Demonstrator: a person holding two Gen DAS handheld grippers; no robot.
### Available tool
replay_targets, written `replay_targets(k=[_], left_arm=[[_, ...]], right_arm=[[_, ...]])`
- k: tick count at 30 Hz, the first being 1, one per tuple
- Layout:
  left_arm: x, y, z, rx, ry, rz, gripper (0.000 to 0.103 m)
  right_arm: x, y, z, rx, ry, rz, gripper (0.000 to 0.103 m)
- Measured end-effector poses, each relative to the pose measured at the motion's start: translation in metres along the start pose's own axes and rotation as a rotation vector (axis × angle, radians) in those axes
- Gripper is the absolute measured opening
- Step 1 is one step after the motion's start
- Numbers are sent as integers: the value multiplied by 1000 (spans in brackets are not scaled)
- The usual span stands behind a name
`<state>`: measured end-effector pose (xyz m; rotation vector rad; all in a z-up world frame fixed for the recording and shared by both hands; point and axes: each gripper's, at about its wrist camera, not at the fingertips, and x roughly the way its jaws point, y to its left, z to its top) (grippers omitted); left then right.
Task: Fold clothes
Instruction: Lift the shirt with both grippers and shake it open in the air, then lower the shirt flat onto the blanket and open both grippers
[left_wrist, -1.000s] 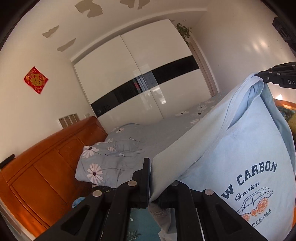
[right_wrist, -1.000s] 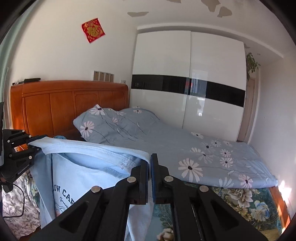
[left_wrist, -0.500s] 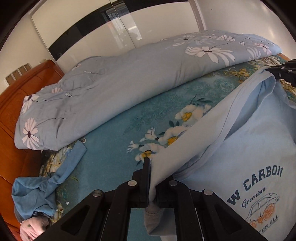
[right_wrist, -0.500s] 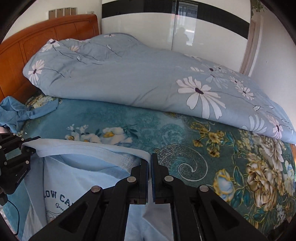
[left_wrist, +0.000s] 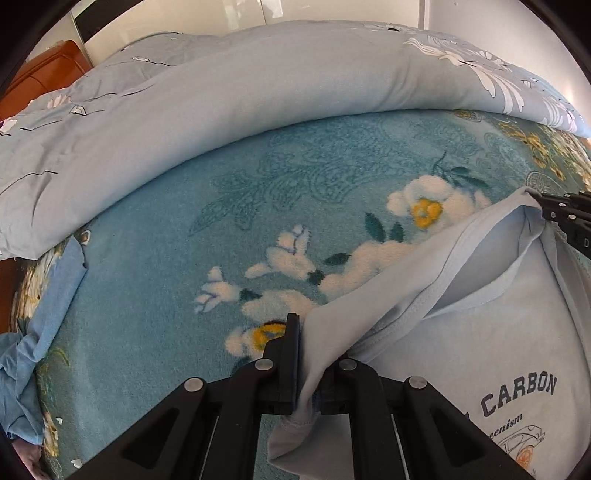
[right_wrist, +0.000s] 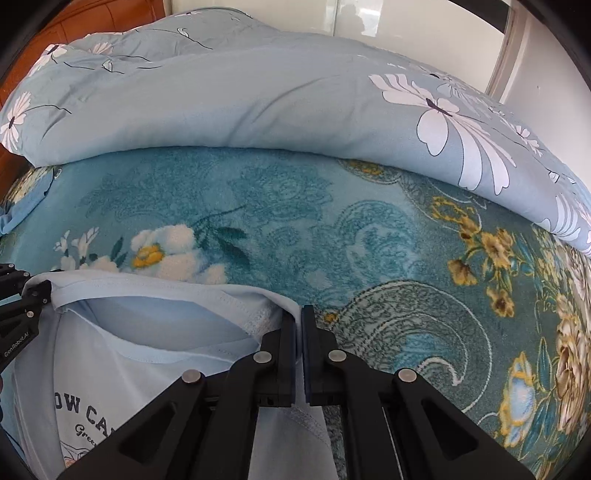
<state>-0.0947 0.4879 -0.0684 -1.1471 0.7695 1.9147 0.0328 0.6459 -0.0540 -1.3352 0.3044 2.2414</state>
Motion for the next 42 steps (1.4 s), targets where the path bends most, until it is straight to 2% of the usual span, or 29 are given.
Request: replay_targets(k=[2,4,5,6,7,8,9,11,14,17,19,23,26,29,31,35,37,38,39,42], left_arm=[[-7,1,-5,-4,-12,-22,9],[-17,5,-12,-34,-9,-39,19],[-23,7,-17,-53,-6,-40,31],[-29,10,-22,-72,-3,-42,38],[-35,13,-26,-91,0,-43,40],[-44,15,-32,-109,-3,-54,42],[-54,19,-37,-124,-8,-64,46],[-76,18,-54,-130,-21,-54,52],[-109,9,-83,-125,-43,-31,54],[-143,-17,-123,-90,-98,14,57],[-161,-26,-149,-96,-137,4,60],[-187,-29,-192,-208,-169,-44,60],[-204,-38,-221,-234,-203,-43,60],[-218,-56,-245,-220,-242,6,61],[-226,-68,-260,-217,-276,14,61],[-230,-89,-280,-220,-285,-21,62],[-230,-97,-285,-215,-278,-26,62],[-230,-101,-287,-209,-273,-31,62],[-229,-104,-288,-201,-268,-35,62],[-227,-112,-291,-193,-263,-38,62]], right_arm=[[-2,0,-1,1,-3,-5,3],[-11,1,-3,-4,-16,-13,3],[-18,1,-5,-13,-23,-20,5],[-25,2,-7,-24,-27,-26,13],[-33,2,-10,-36,-29,-35,19],[-41,2,-13,-48,-29,-44,33],[-51,1,-17,-58,-34,-47,39],[-71,-6,-27,-62,-53,-42,41],[-99,-20,-49,-42,-61,-19,43],[-132,-27,-94,-35,-81,58,43],[-144,-25,-131,-64,-78,89,43],[-162,-18,-199,-78,-51,157,43],[-172,-12,-237,-82,-44,195,43],[-179,-7,-263,-83,-58,219,43],[-178,-4,-274,-79,-55,231,43],[-173,-2,-287,-55,-50,246,41],[-174,-4,-290,-43,-64,242,31],[-175,-5,-290,-32,-67,240,17],[-175,-8,-291,-16,-66,245,9],[-175,-15,-290,10,-64,274,4]])
